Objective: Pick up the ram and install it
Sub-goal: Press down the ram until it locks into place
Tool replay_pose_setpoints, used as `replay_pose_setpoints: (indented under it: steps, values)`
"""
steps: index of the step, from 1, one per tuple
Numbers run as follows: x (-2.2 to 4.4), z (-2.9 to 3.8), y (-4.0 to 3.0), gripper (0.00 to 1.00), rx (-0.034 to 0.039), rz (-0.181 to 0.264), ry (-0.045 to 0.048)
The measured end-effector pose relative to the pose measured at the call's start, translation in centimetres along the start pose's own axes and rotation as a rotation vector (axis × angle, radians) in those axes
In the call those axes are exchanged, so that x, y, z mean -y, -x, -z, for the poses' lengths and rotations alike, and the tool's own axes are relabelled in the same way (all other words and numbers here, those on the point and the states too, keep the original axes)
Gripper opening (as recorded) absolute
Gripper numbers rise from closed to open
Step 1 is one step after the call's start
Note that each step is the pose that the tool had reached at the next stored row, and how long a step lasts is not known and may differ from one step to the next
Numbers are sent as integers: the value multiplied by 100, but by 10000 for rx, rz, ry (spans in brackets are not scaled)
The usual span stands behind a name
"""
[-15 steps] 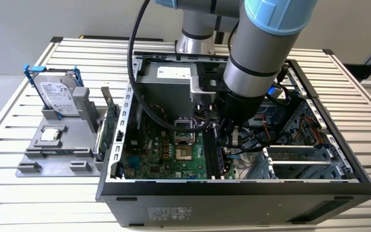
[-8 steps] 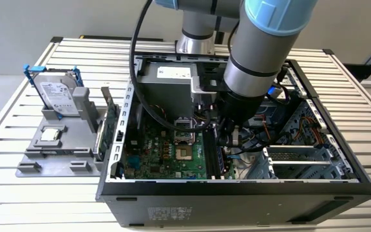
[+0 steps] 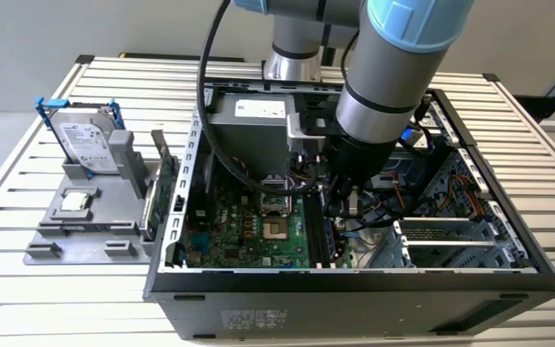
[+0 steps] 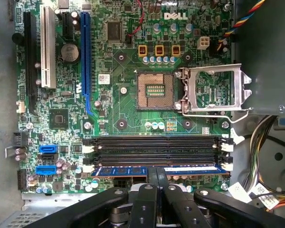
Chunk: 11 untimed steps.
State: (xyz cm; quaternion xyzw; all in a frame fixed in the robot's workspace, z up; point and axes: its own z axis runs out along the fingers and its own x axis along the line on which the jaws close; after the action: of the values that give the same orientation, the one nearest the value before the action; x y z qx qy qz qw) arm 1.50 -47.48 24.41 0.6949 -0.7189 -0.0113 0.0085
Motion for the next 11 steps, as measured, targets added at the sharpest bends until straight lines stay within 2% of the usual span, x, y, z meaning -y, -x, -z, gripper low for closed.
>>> replay_pose_setpoints:
  steps: [6,11]
  values:
    - [2,-87,3,0,8,0,0]
    - [4,-132,7,0,21,1,0]
